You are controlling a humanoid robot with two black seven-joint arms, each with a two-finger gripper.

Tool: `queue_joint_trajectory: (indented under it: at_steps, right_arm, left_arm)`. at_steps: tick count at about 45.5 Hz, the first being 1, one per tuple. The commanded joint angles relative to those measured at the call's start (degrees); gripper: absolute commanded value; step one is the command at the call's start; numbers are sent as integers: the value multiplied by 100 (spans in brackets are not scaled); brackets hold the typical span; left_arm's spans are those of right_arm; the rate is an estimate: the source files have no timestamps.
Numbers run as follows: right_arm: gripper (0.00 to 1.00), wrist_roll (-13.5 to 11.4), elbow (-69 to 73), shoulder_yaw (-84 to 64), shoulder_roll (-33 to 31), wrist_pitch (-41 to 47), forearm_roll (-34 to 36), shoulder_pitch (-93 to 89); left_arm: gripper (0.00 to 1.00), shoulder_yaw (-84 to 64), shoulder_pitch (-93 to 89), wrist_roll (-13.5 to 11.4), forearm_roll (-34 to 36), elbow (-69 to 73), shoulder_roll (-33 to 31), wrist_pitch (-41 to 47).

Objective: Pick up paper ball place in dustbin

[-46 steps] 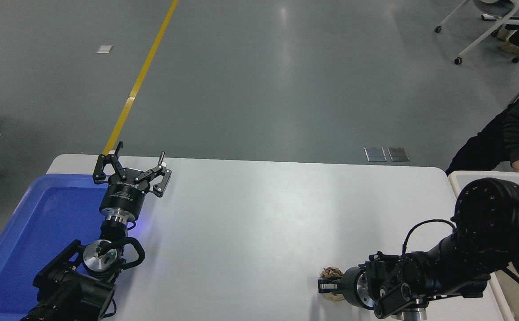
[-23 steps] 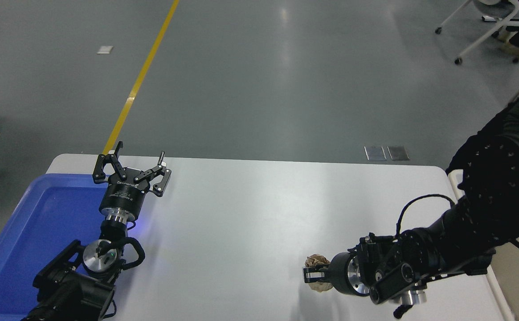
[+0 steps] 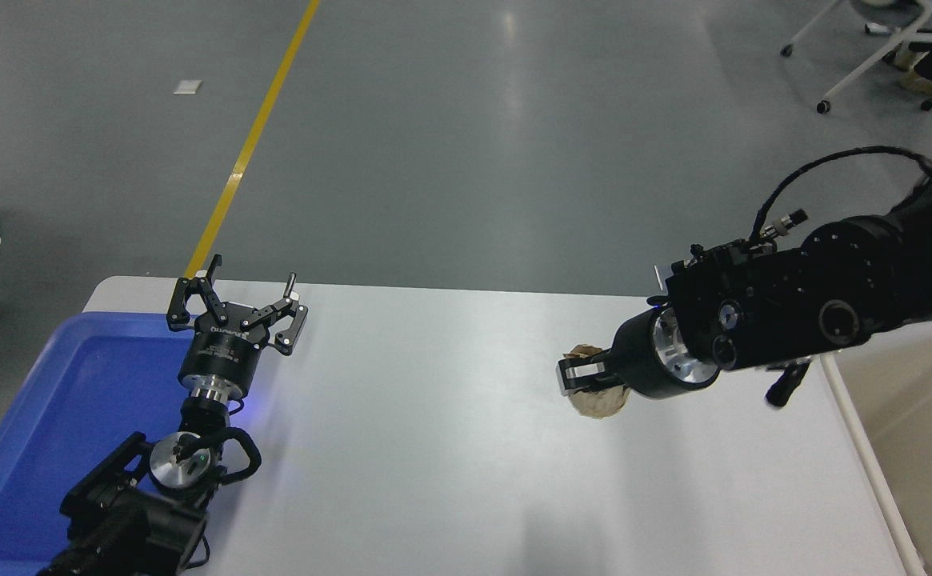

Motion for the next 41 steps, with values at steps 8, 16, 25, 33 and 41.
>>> queue_joint_trajectory:
  at_steps: [8, 16, 25, 33, 41]
  right_arm:
    - [0, -47, -283, -794, -654, 1575, -144, 1747]
    - [0, -64, -968, -1348, -1259, 1496, -109, 1739]
    - [0, -126, -1891, -1507, -2323, 1426, -145, 1344]
    - [0, -258, -3217, -1357, -3220, 1065, -136, 343]
    - [0, -258, -4790, -287, -4081, 986, -57, -1256]
  left_arm:
    - [99, 1, 5, 7, 0, 0, 0, 0]
    - [99, 1, 5, 7, 0, 0, 0, 0]
    - [99, 1, 5, 7, 0, 0, 0, 0]
    - [99, -8, -4, 7, 0, 0, 0, 0]
    - [99, -8, -4, 7, 0, 0, 0, 0]
